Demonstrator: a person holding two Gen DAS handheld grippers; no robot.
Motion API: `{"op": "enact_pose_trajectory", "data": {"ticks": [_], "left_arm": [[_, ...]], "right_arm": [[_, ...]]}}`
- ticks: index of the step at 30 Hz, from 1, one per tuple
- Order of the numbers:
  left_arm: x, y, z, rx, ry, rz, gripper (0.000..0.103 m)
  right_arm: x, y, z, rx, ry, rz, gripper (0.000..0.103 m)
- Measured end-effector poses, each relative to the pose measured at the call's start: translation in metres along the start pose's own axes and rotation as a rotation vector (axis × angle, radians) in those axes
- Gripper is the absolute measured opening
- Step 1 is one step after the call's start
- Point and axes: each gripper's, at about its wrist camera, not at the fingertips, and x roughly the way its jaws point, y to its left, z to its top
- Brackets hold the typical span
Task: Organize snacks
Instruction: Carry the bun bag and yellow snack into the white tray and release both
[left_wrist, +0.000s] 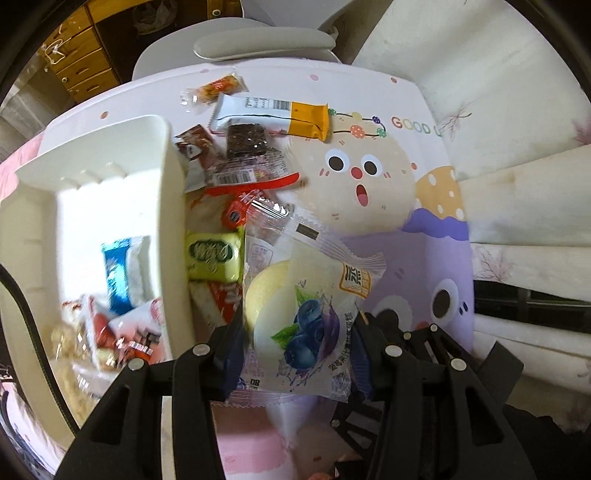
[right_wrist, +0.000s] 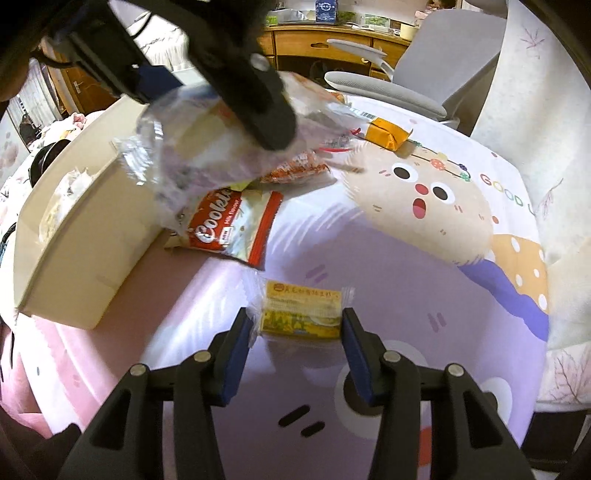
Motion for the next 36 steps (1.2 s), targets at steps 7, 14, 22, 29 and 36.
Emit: {"op": "enact_pose_trajectory", "data": {"ticks": [7, 14, 22, 29, 36], "left_arm": [[-0.043, 0.028, -0.032, -0.034, -0.009, -0.039, 0.047], [-0.079, 0.066, -0.063, -0.068, -0.062, -0.036, 0.047], [-0.117, 0.115, -0.093, -0.086, -0.123, -0.018, 0.048], [-0.138, 0.154, -0.116, -0.094, -0.153, -0.028, 0.048], [-0.155, 0.188, -0.134, -0.061, -0.183, -0.048, 0.048]], "right_arm": [[-0.046, 0.013, 0.011, 0.028, -0.002, -0.009, 0.049], [-0.087, 0.041, 0.027, 0.028, -0.067, -0.023, 0.049], [-0.114, 0.087, 0.047, 0.016, -0.118, -0.05, 0.049], [-0.127, 0.134, 0.055, 0.024, -0.134, -0.053, 0.05], [-0.129, 0.177, 0.057, 0.063, -0.142, -0.047, 0.05]]}}
